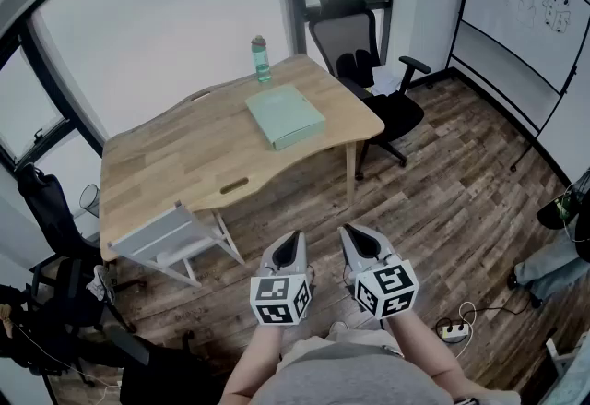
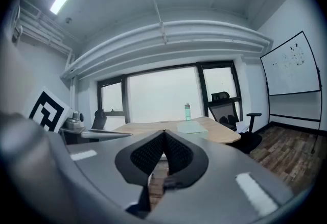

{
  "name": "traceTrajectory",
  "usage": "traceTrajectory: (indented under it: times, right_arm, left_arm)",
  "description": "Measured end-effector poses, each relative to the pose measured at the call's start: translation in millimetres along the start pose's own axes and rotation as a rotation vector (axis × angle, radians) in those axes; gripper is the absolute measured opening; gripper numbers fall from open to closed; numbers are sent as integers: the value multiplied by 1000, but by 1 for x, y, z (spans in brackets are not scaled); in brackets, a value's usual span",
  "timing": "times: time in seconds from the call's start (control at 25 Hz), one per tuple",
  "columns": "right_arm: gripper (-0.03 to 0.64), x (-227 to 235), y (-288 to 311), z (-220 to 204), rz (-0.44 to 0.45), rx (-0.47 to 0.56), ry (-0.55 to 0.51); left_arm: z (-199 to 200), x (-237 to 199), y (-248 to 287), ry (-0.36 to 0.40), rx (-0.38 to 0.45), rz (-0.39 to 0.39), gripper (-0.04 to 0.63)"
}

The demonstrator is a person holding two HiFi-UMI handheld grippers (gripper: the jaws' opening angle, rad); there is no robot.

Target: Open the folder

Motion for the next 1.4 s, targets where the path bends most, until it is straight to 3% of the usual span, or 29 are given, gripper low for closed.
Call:
traceTrajectory:
  times: [1.0,1.4]
  right_arm:
    - [2,55,-2,19,43,17,-5]
    - [2,67,22,26,59,-4,32]
  left_arm:
    - [6,31,42,-22,9,18,3]
    - [8,15,52,-41,-21,63,3]
Point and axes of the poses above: the fingertips, and each gripper's own axes: y forward along the fingers, x to its right, z out of its top, the point moved 7 cm from there along -y, backward along the fingers, and after that the axes turned 13 degrees about y, right-handed, at the moved point
